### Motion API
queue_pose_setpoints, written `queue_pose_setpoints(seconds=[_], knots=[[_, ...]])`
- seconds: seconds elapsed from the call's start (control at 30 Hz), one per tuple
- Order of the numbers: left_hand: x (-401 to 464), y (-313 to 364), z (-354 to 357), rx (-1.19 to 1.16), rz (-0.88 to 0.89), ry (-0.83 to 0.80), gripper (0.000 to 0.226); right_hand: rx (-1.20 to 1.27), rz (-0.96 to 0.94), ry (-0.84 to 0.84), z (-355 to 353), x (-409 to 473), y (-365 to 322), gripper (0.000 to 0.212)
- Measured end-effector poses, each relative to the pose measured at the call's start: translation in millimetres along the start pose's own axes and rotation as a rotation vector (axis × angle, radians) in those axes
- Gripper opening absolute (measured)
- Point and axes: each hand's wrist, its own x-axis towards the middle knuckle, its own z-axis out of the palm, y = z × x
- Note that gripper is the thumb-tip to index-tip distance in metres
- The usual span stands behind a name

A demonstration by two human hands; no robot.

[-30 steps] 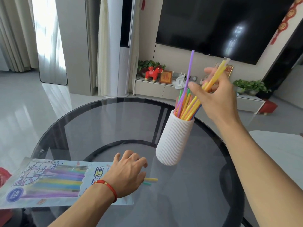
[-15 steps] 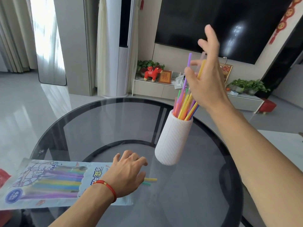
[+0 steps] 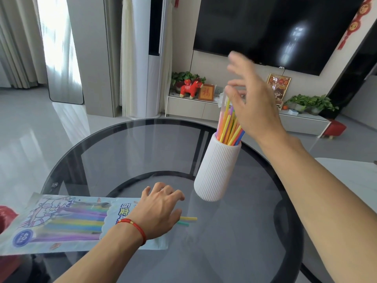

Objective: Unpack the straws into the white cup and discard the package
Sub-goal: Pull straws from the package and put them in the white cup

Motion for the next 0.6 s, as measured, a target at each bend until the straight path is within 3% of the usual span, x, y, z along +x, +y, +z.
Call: queue_pose_setpoints(seconds=[0.03, 0.1, 0.17, 0.3, 0.37, 0.5, 0.53, 0.6], knots=[[-0.4, -0.3, -0.1, -0.002, -0.002, 0.000, 0.036, -0.091, 0.006, -0.097, 2.6, -3.0, 3.2, 0.040], [-1.1, -1.1, -0.5, -0.004, -0.004, 0.009, 0.036, -0.194, 0.039, -0.252, 7.9, -13.3, 6.3, 0.043], [-1.4, -1.8, -1.7, -0.005, -0.003, 0.010, 0.036, -0.175, 0.072, -0.303, 9.0, -23.5, 6.0, 0.048], [-3.7, -4.0, -7.6, -0.009, 0.015, -0.022, 0.050, -0.159, 0.044, -0.343, 10.3, -28.9, 7.3, 0.038], [-7.9, -8.2, -10.3, 0.008, 0.035, -0.083, 0.071, -0.103, 0.019, -0.226, 7.0, -29.2, 4.3, 0.037], [-20.8, -21.0, -11.6, 0.131, 0.047, -0.237, 0.112, -0.027, -0.145, 0.226, -8.1, -49.8, -6.3, 0.027], [-23.3, -24.0, -12.2, 0.161, 0.048, -0.270, 0.120, 0.005, -0.205, 0.243, -8.0, -63.4, -9.4, 0.026], [-28.1, -28.4, -13.9, 0.196, 0.045, -0.352, 0.133, 0.072, -0.285, 0.122, 2.0, -101.1, -17.7, 0.025]])
